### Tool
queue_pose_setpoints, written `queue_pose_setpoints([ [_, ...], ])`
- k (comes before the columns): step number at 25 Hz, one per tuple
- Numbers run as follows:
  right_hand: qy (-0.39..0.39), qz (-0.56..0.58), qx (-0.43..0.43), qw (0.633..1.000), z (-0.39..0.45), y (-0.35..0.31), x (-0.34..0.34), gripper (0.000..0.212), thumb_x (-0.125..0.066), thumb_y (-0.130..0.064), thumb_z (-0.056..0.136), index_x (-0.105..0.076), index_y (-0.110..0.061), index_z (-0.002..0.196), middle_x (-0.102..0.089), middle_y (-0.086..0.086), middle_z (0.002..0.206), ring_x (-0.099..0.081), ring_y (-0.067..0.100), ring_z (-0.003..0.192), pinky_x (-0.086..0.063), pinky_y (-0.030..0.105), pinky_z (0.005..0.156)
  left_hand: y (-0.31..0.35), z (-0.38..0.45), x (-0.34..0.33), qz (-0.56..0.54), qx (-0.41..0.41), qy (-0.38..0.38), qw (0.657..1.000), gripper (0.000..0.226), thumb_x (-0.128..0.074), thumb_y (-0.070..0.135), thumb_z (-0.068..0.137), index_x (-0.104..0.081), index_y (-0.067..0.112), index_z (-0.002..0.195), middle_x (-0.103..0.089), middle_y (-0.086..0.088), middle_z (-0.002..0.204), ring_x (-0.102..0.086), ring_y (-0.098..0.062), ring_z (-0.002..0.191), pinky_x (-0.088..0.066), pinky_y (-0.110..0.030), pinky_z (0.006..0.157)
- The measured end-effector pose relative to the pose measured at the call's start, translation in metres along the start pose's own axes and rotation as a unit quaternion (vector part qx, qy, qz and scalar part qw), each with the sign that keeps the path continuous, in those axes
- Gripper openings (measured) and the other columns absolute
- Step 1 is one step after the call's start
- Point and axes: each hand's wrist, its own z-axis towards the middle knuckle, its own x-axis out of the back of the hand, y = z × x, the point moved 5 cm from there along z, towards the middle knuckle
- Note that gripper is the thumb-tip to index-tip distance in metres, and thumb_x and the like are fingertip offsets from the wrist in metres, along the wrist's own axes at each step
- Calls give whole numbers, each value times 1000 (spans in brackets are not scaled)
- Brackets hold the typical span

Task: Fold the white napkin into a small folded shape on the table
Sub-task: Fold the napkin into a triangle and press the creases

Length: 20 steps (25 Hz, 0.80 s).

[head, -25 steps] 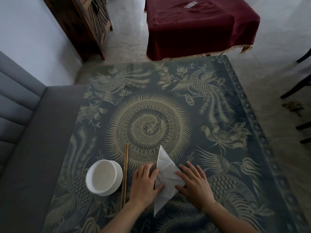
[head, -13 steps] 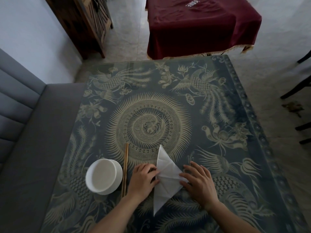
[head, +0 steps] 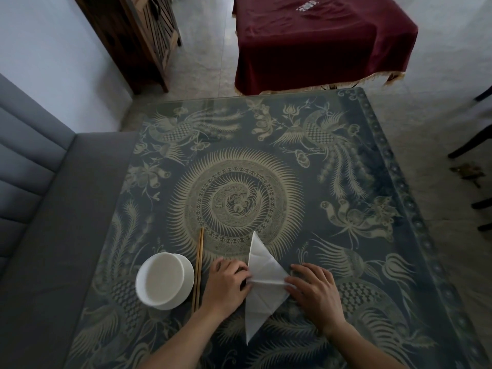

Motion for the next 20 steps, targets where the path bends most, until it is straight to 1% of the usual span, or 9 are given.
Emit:
queue_pose_setpoints([
  [3, 11, -8, 24, 1000, 0, 0, -1, 24, -54, -45, 89, -73, -29, 90, -70, -1, 108, -61, 25, 99, -41, 40, 81, 4, 0, 0, 14, -19, 9, 1000, 13, -82, 29, 75, -75, 25, 84, -65, 9, 93, -61, -14, 89, -37, -44, 102],
  [5, 17, -8, 30, 999, -1, 0, -2, 21, -56, -43, 90, -72, -29, 90, -70, -1, 107, -61, 26, 98, -42, 40, 80, 5, -1, -1, 22, -22, 3, 1000, 11, -81, 28, 76, -75, 24, 84, -66, 8, 94, -62, -14, 89, -37, -46, 103],
  [7, 19, -8, 31, 999, -1, 1, -3, 20, -56, -42, 90, -71, -29, 90, -69, 0, 107, -60, 26, 98, -42, 40, 80, 6, -2, -1, 26, -16, -7, 1000, 10, -80, 28, 76, -75, 24, 84, -66, 8, 94, -63, -14, 89, -39, -48, 103],
  [11, 15, -7, 41, 999, 0, 0, -5, 18, -57, -40, 90, -70, -28, 90, -68, 0, 105, -59, 24, 96, -40, 39, 82, 8, 1, 1, 24, 8, -29, 999, 10, -79, 27, 75, -72, 24, 82, -63, 8, 94, -61, -14, 89, -38, -48, 104],
  [17, 14, -6, 40, 999, 1, -5, -4, 16, -57, -36, 88, -69, -26, 87, -68, -1, 103, -61, 24, 93, -41, 39, 81, 13, 8, -1, 66, 23, -68, 995, 11, -64, 34, 82, -64, 26, 90, -54, 7, 100, -52, -15, 98, -29, -45, 108],
  [20, 12, -5, 37, 999, 4, -7, 0, 16, -57, -36, 87, -69, -26, 85, -68, -2, 101, -61, 23, 91, -41, 39, 81, 13, 9, -2, 82, 14, -76, 994, 12, -63, 33, 83, -63, 25, 92, -53, 6, 101, -51, -16, 99, -30, -43, 107],
])
